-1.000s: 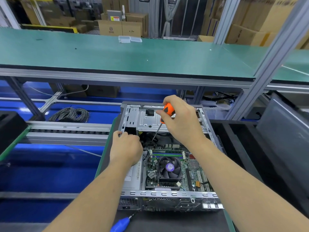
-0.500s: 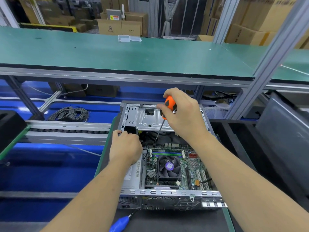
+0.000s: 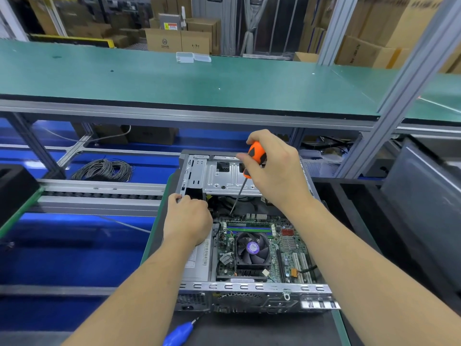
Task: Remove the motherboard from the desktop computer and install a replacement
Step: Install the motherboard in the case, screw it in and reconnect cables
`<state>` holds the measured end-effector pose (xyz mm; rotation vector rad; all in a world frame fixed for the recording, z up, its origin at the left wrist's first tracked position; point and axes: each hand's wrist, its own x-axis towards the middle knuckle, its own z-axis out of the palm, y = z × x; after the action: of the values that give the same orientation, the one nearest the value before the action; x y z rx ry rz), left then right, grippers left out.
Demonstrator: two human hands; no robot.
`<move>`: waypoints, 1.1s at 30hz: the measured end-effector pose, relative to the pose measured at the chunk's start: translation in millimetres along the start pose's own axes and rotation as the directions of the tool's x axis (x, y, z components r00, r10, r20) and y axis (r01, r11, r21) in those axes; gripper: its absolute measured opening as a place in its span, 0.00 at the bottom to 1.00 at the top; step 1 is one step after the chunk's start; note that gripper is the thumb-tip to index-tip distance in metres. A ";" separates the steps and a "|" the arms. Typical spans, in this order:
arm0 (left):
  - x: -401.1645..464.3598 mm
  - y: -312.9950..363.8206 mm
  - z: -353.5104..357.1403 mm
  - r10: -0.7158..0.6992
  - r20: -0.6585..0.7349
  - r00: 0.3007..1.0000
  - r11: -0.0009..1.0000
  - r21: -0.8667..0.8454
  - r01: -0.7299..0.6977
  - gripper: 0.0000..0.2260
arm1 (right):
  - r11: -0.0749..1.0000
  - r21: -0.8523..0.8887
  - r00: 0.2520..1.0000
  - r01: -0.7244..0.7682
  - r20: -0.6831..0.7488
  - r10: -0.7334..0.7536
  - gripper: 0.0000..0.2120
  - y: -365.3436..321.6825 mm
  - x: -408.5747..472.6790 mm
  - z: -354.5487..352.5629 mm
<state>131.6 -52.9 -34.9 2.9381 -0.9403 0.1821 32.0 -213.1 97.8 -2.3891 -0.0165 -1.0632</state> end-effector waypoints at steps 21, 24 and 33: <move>-8.2 71.1 -18.2 -0.100 0.103 0.990 0.790 -0.597 0.142 0.14 | 0.998 -0.058 0.989 0.021 -0.144 -0.029 0.13 -26.8 33.9 -59.8; -6.7 81.2 -15.4 -0.133 0.136 0.982 0.818 -0.544 0.186 0.16 | 0.999 -0.033 0.984 0.004 -0.180 -0.010 0.13 -25.8 43.6 -76.9; -1.7 90.3 -5.8 -0.292 0.115 0.949 0.776 -0.552 0.306 0.14 | 0.999 -0.039 0.958 -0.016 -0.285 0.004 0.12 -17.1 54.5 -123.2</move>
<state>77.2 -125.0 -28.2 2.4741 -0.4053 -0.1292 -18.9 -266.0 212.0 -2.2459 0.1202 -1.4059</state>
